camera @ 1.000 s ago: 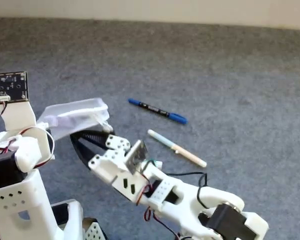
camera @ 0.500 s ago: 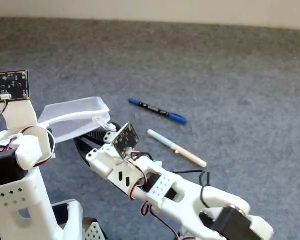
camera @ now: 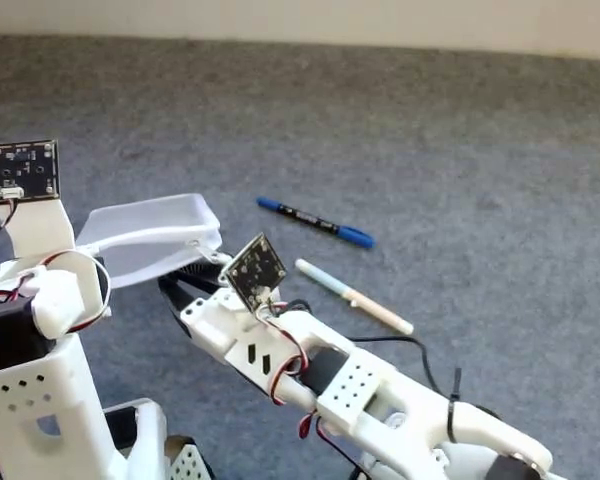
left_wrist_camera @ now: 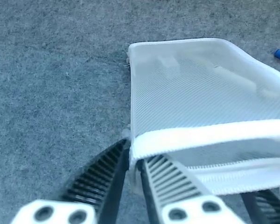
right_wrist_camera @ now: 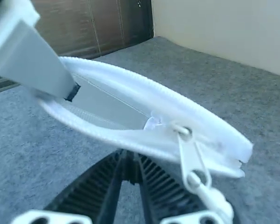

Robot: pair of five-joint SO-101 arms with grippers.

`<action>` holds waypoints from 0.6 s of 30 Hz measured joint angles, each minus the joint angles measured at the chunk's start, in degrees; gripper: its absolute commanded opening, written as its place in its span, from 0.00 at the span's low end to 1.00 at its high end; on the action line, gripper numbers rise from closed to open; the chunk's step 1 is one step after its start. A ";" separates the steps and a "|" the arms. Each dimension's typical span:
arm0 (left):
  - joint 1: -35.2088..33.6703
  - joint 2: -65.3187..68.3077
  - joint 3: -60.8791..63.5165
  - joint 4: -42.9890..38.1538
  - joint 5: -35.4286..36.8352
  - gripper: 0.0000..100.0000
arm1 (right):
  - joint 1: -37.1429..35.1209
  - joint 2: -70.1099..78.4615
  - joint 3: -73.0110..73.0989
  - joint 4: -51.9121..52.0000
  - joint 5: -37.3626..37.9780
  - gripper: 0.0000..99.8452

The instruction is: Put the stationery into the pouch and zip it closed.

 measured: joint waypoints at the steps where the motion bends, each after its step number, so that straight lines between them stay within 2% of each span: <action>1: 0.00 0.00 0.00 0.00 0.00 0.00 | 0.00 -1.05 0.00 1.76 0.00 0.01; 4: 0.00 0.00 0.00 0.00 0.00 0.00 | 0.18 -5.10 0.00 8.00 0.44 0.01; 8: 0.00 0.00 0.00 0.00 -0.09 0.00 | 0.35 -11.08 0.00 16.53 6.24 0.01; 12: 0.00 0.00 0.00 0.00 -0.09 0.00 | 2.11 -16.62 0.00 26.64 8.09 0.01; 15: -1.58 0.00 0.00 0.00 -0.09 0.00 | 5.45 -20.40 0.00 33.05 8.35 0.01; 18: -4.57 0.00 0.00 0.00 -0.09 0.00 | 10.73 -24.26 0.00 39.21 8.35 0.07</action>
